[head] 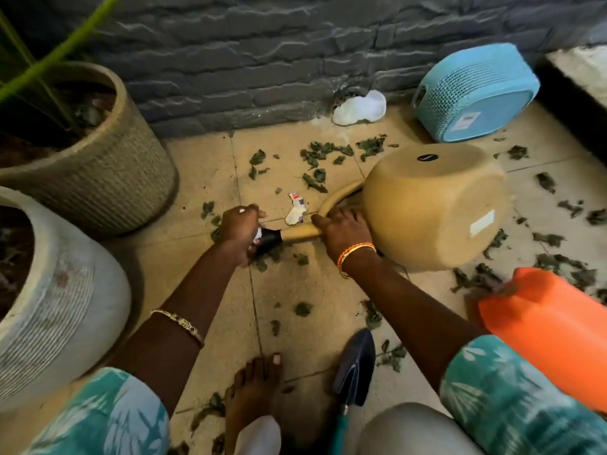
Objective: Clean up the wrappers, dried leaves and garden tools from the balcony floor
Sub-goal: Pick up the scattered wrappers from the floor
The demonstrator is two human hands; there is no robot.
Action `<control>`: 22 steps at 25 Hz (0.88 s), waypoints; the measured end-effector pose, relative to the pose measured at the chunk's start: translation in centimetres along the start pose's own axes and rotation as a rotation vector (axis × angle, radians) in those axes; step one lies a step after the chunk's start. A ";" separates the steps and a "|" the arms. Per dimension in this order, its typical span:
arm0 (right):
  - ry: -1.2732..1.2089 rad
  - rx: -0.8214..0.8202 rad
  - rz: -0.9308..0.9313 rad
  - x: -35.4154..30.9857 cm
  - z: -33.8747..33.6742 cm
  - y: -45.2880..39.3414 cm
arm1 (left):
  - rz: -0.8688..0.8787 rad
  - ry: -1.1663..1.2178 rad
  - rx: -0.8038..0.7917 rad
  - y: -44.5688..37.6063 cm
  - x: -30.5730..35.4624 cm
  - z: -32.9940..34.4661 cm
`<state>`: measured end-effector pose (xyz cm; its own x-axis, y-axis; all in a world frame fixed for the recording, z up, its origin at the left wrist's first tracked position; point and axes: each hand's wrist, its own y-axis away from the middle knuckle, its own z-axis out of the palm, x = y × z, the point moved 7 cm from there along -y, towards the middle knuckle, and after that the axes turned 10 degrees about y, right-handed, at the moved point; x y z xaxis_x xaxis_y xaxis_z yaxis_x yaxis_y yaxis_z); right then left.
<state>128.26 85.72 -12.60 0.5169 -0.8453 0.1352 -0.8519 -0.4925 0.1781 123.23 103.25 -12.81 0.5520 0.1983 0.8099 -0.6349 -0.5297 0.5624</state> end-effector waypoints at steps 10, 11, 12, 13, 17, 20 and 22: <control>0.039 -0.314 0.284 6.5 2.2 4.7 | -0.290 -0.185 -0.461 2.1 -3.2 8.3; 0.037 -0.369 0.327 7.4 2.3 5.1 | -0.330 -0.127 -0.504 2.2 -3.2 8.6; 0.019 -0.409 0.385 7.9 2.2 5.5 | -0.356 -0.065 -0.510 2.0 -3.1 8.3; -0.003 -0.406 0.450 8.3 1.8 5.5 | -0.368 -0.007 -0.490 1.5 -2.8 7.6; -0.233 -0.100 0.399 5.1 -1.0 0.1 | -0.383 0.168 -0.340 -1.6 -2.3 3.5; -0.444 -0.124 0.090 0.2 0.8 -6.1 | -0.409 0.220 -0.294 -3.2 -3.2 2.0; -0.362 -0.174 -0.045 -2.0 3.2 -8.5 | -0.409 0.242 -0.296 -3.9 -3.9 1.7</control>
<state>134.21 90.92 -17.48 0.4640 -0.8574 -0.2226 -0.7861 -0.5144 0.3426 124.51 103.11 -18.41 0.6680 0.5410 0.5111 -0.5384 -0.1228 0.8337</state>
